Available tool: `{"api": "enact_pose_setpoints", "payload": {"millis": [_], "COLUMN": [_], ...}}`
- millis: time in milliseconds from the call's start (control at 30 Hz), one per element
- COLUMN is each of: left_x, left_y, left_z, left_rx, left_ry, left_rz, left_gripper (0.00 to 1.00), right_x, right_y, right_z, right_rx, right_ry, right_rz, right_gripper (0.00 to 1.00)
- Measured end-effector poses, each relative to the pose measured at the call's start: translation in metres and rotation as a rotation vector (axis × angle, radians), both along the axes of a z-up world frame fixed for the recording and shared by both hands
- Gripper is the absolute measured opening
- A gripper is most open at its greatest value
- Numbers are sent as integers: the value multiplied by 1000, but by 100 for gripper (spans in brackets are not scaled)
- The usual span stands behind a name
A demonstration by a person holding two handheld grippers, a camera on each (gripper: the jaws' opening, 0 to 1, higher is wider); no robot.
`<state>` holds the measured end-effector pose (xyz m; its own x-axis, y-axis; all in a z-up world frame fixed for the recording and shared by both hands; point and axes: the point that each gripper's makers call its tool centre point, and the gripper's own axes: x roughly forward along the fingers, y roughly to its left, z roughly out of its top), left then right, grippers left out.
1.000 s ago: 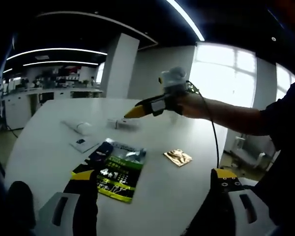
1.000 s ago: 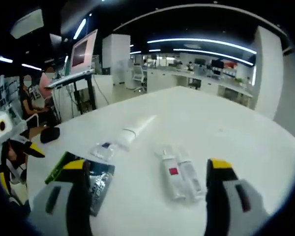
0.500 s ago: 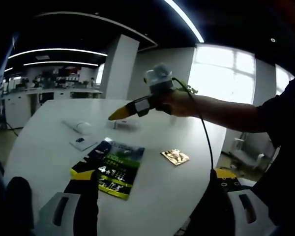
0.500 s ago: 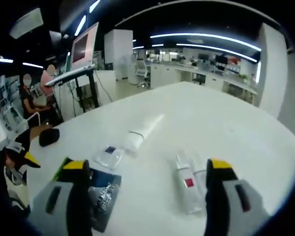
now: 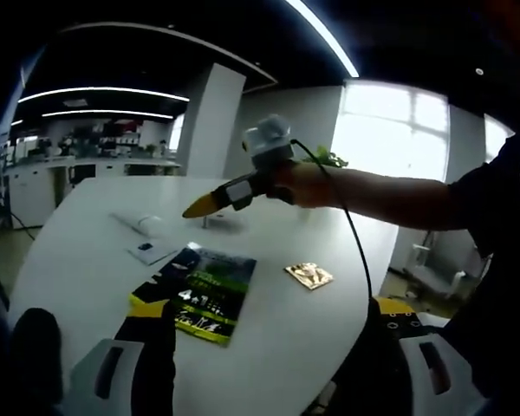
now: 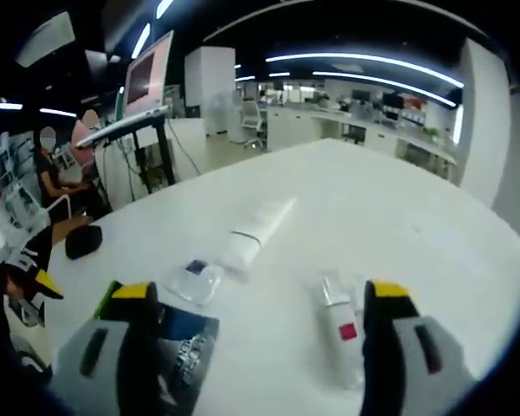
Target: Arrange the skincare products in the storage area until every visible bottle or jar stands upright without overlapping.
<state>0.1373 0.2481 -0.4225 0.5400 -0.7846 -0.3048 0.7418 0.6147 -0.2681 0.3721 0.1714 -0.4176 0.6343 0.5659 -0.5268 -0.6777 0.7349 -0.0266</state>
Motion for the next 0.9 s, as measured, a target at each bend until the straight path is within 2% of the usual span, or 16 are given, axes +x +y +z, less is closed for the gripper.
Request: {"api": "enact_pose_setpoints", "payload": {"millis": [400, 900], "left_x": [2, -4], "left_y": [6, 12], "left_z": [-1, -3], "left_rx": [-7, -25], "left_ry": [-6, -7], "left_rz": [8, 12], "left_gripper": [93, 93], "right_x": [7, 12], "right_y": [21, 37], "right_z": [5, -2], "right_rx": [2, -30], "right_ry": [-8, 14], "right_rz": [21, 34], "right_gripper": [99, 98]}}
